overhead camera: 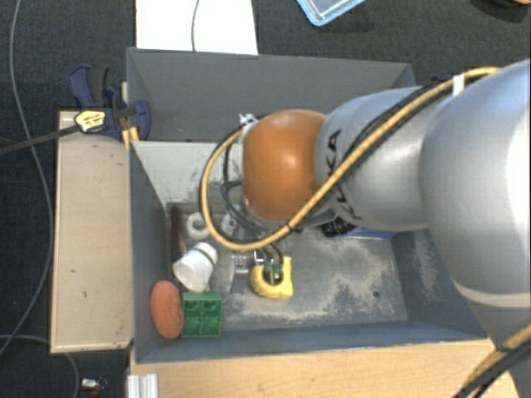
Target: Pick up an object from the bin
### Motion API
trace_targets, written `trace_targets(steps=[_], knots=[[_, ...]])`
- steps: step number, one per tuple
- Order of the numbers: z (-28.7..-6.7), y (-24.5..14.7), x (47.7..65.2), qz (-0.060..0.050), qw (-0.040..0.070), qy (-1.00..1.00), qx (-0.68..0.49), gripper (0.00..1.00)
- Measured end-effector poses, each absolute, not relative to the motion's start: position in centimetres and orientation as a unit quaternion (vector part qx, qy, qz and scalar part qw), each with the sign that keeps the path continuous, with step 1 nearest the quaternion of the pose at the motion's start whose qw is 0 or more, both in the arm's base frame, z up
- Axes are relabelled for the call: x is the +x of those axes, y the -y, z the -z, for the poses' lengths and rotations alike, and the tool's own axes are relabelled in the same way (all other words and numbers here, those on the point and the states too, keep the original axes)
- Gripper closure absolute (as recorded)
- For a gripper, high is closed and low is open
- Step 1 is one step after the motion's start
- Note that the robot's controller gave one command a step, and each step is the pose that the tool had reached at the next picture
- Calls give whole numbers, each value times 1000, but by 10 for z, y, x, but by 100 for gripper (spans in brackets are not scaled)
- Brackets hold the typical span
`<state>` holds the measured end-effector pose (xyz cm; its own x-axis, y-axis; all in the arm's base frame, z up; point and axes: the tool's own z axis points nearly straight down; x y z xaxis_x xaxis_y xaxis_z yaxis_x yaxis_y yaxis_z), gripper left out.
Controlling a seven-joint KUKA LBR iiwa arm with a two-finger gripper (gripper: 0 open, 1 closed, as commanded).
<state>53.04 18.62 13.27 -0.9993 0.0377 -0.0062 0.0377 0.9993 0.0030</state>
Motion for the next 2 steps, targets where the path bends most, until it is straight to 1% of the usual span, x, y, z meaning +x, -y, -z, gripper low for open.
trace_targets(steps=[1, 2], knots=[[-120, -218, 558, -3, 5, -1000, 14, 0], [-95, -174, 570, -3, 6, -1000, -1, 0]])
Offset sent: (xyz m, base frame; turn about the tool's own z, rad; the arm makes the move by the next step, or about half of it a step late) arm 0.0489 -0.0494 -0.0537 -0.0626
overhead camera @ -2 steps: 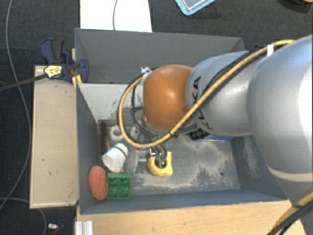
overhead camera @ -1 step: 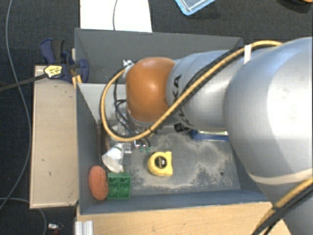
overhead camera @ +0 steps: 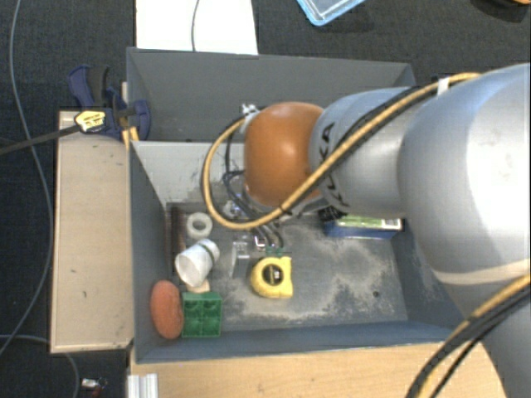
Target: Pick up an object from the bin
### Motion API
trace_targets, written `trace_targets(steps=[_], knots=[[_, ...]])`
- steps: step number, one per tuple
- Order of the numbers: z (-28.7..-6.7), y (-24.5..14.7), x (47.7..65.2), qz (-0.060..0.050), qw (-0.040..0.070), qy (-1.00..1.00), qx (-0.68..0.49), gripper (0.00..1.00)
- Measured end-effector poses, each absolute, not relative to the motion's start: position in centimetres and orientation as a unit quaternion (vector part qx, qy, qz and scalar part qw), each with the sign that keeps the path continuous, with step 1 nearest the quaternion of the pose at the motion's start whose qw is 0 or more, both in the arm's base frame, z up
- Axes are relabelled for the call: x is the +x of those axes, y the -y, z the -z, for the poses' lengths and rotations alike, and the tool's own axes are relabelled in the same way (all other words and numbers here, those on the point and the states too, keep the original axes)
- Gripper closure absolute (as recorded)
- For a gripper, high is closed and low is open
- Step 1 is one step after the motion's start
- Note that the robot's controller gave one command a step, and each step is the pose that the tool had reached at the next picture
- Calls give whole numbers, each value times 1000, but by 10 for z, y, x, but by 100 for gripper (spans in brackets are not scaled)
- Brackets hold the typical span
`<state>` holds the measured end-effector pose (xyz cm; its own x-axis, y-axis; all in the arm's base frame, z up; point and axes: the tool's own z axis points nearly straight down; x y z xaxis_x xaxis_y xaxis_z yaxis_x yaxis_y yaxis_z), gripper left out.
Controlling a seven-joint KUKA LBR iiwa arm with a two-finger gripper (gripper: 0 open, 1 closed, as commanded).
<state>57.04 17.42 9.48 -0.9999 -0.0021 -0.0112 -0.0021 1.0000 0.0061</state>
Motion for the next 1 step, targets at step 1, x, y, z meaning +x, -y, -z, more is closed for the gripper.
trace_targets(steps=[1], knots=[[-84, -162, 569, -2, 7, -1000, -13, 0]])
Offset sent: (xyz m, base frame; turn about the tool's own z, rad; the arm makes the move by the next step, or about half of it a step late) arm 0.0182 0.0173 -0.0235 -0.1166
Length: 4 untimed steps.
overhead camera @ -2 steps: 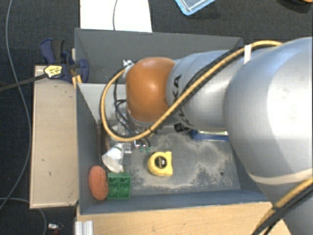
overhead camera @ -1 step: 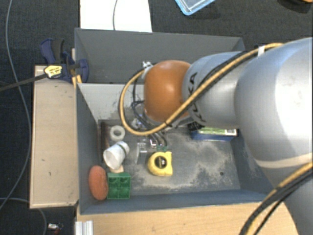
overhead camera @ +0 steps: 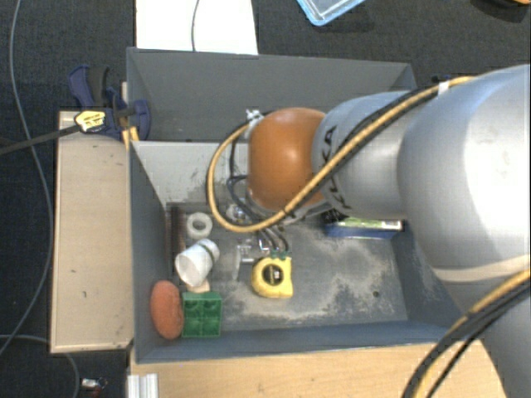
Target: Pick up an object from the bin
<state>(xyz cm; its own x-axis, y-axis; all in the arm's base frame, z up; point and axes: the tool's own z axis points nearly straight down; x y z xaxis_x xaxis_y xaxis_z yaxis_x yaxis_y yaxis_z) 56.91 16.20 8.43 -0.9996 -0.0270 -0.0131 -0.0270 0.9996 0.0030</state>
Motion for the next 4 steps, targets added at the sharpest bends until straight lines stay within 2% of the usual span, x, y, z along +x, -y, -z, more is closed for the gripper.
trace_targets(steps=[1, 2, 3, 4], knots=[[-72, -193, 591, -2, 8, -998, -60, 0], [-107, -119, 568, -3, 6, -1000, 3, 0], [-110, -137, 572, -3, 8, -1000, -21, 0], [-136, -101, 563, -4, 7, -1000, -5, 0]])
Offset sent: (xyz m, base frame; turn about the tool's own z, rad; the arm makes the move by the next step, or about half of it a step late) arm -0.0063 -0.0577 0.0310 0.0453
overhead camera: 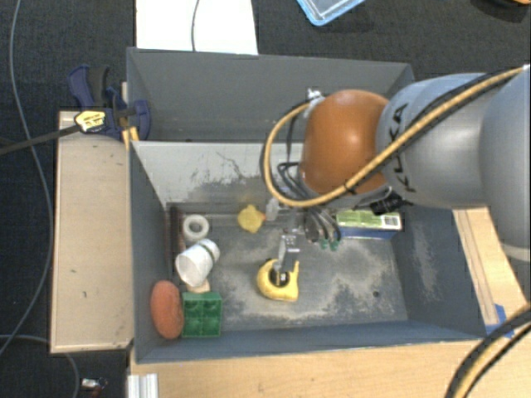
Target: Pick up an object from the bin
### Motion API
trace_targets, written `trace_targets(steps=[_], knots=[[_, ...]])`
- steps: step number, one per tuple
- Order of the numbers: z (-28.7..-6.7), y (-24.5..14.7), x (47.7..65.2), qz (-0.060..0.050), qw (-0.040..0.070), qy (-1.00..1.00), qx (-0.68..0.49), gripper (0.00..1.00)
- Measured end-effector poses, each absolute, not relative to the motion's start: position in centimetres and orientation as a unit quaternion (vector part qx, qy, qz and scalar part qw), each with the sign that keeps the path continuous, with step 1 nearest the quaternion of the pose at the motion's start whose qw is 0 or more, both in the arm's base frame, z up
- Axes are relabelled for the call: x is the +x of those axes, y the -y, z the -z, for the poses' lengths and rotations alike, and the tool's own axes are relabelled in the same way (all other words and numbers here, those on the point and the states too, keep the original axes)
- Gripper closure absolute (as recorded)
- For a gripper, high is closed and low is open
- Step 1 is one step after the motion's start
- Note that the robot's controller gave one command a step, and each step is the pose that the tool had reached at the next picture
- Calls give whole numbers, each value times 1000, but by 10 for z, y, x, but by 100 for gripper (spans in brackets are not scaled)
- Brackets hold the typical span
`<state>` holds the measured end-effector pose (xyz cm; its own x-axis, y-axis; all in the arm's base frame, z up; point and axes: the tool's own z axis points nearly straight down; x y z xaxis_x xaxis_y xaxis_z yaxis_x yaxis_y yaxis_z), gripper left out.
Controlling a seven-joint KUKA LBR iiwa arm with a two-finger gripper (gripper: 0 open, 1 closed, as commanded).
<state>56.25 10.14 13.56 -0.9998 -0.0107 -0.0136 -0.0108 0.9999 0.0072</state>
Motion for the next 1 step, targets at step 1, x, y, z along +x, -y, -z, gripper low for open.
trace_targets(steps=[1], knots=[[-170, -87, 560, -2, 8, -1000, 16, 0]])
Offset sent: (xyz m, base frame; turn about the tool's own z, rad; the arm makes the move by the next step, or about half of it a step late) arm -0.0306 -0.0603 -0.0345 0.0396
